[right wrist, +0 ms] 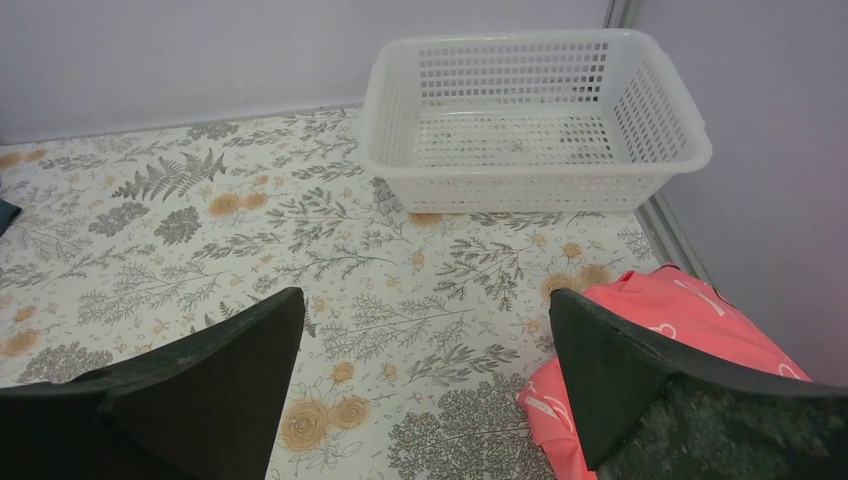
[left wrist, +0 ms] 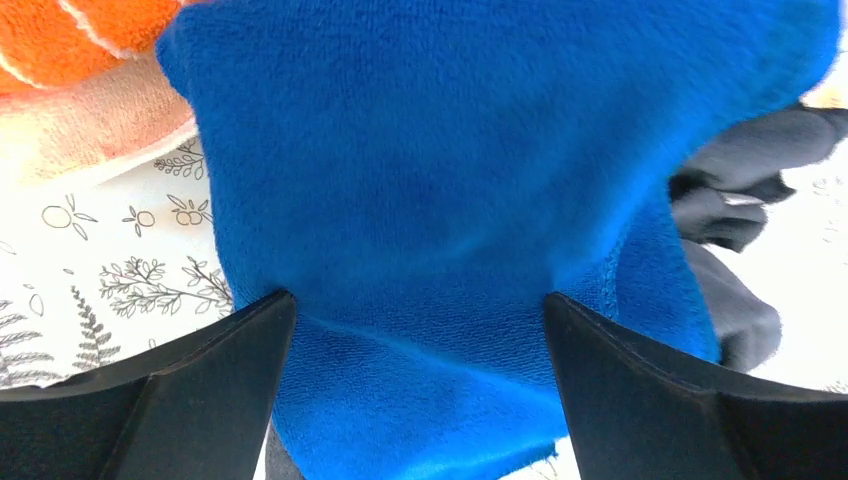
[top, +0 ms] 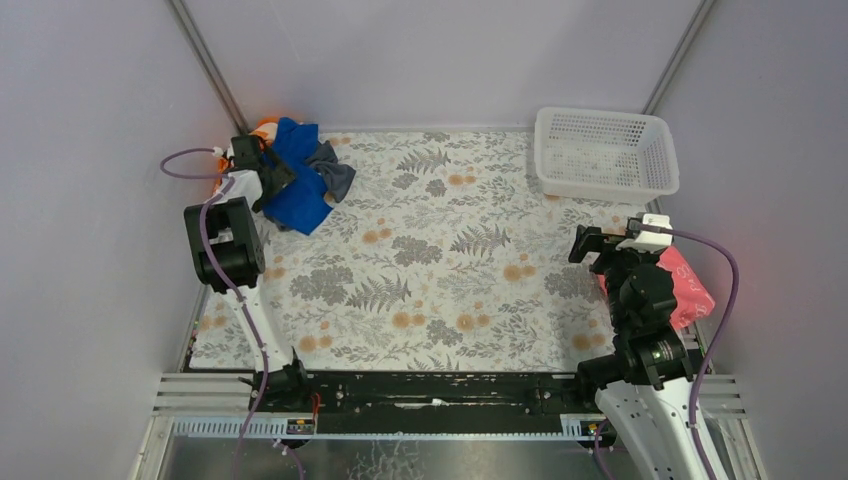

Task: Roll the towels
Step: Pick up the towel at the center of the board.

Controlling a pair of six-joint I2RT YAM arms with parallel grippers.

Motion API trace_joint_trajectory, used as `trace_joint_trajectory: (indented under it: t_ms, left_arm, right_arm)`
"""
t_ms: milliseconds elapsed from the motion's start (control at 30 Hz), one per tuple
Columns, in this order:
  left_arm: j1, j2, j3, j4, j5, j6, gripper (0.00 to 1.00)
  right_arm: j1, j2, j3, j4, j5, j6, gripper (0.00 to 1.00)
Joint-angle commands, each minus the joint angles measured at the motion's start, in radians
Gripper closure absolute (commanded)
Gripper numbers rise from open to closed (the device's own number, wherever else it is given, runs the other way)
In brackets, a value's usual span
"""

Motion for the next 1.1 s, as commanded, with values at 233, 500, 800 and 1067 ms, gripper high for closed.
trace_joint_trajectory:
  t_ms: [233,500,800,1067]
  left_arm:
    - [0.026,0.039,0.055,0.107,0.085,0.007,0.51]
    - [0.025,-0.055,0.055,0.102,0.103,0.053,0.84]
    - [0.026,-0.165,0.085,0.081,0.154,0.08,0.9]
    - [0.02,-0.319,0.132,0.064,0.242,0.084,1.0]
  right_arm:
    - [0.006,0.023,0.003,0.045,0.002,-0.015,0.01]
    - [0.007,0.025,0.001,0.049,0.0,-0.017,0.01]
    - [0.007,0.019,0.001,0.049,-0.003,-0.017,0.01]
    - [0.006,0.014,0.002,0.049,-0.006,-0.016,0.01]
